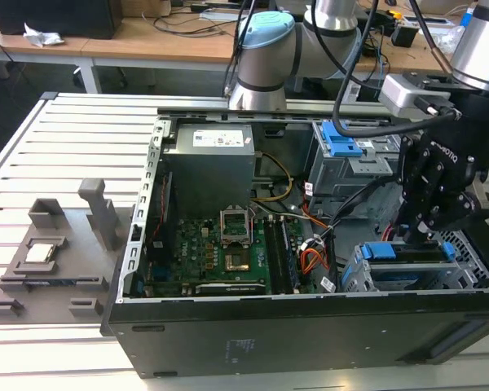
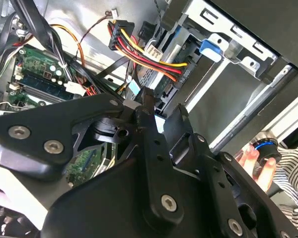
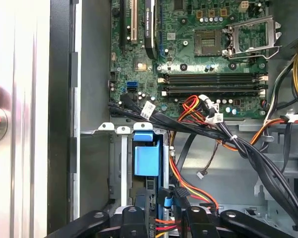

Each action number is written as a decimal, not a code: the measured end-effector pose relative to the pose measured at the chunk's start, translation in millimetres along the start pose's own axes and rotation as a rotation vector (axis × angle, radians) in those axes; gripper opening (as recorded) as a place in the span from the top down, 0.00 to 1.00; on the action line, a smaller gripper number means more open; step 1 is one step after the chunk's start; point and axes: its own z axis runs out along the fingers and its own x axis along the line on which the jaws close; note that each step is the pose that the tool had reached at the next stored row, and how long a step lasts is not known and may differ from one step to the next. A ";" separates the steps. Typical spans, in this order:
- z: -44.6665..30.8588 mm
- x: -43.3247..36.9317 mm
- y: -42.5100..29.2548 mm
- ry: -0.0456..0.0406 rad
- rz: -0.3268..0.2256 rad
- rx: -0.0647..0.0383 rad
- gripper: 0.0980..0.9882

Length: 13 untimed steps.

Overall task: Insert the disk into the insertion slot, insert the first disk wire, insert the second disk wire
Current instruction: 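Insert the second disk wire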

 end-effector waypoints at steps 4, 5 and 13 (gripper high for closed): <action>-0.1 0.1 0.0 0.0002 0.000 0.000 0.93; -0.1 0.1 0.0 0.0002 0.000 0.000 0.99; 2.6 17.6 0.1 -0.0026 0.000 0.000 0.99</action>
